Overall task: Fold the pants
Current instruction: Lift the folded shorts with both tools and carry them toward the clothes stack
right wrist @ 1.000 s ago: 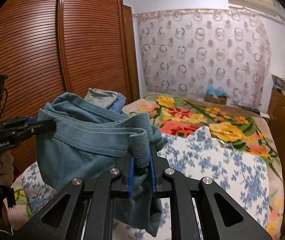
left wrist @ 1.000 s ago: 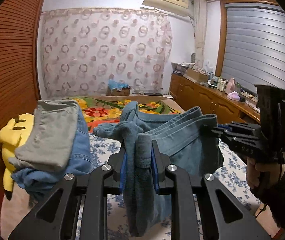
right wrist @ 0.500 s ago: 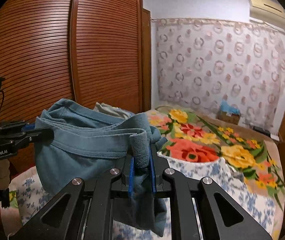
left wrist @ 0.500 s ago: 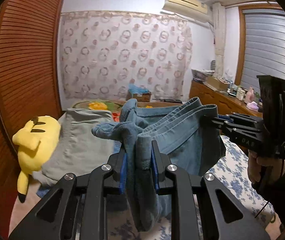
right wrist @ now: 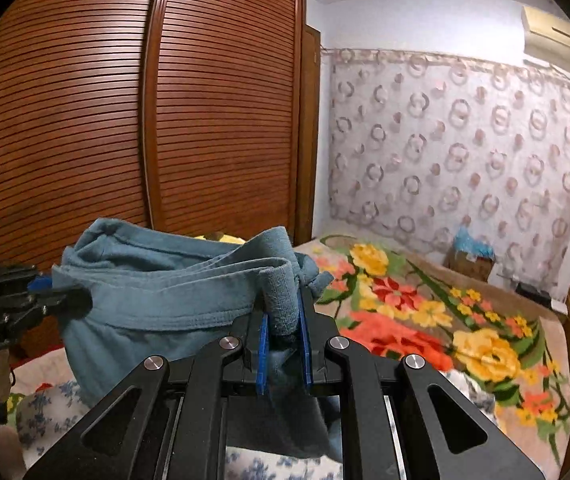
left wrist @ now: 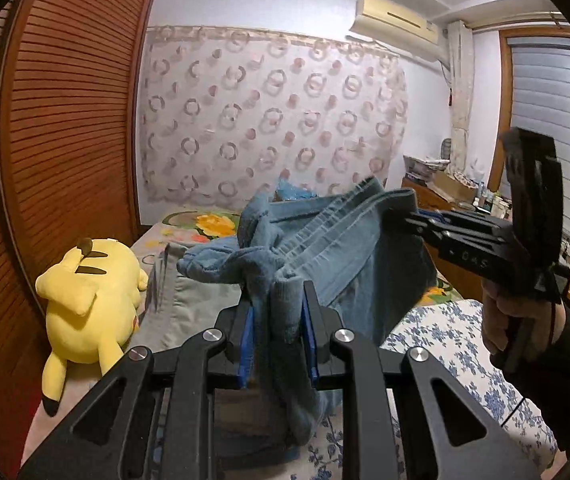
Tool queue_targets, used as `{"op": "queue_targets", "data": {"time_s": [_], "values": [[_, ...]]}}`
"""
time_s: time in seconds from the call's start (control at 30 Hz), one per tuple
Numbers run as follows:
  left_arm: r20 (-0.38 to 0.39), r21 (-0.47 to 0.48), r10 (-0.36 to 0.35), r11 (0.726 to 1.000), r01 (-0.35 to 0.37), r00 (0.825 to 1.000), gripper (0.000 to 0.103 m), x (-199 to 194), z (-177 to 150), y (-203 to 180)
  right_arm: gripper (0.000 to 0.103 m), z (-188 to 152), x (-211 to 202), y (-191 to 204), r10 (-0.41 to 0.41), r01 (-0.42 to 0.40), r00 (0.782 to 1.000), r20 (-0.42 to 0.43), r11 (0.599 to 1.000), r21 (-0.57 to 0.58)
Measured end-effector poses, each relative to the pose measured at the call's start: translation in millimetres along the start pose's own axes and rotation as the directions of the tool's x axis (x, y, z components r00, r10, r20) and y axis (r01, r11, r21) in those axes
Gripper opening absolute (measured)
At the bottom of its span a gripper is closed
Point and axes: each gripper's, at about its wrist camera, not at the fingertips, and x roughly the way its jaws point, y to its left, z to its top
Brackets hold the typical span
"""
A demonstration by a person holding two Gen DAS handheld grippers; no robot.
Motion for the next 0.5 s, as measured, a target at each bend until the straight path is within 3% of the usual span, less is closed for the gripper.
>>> {"op": "queue_targets", "data": {"time_s": [0.23,0.5], "values": [[0.042,-0.044,0.017,0.999,-0.015,0.999,0.022,-10,5,12,0.013,14,38,3,0.043,-0.043,0.999,0.018,0.998,-0.044],[-0.007,-0.11,0.072,0.991,-0.072,0.997,0.022,6,-11,42,0.013,16,100,1,0.148,-0.15,0.988,-0.041,0.988,-0.046]]}}
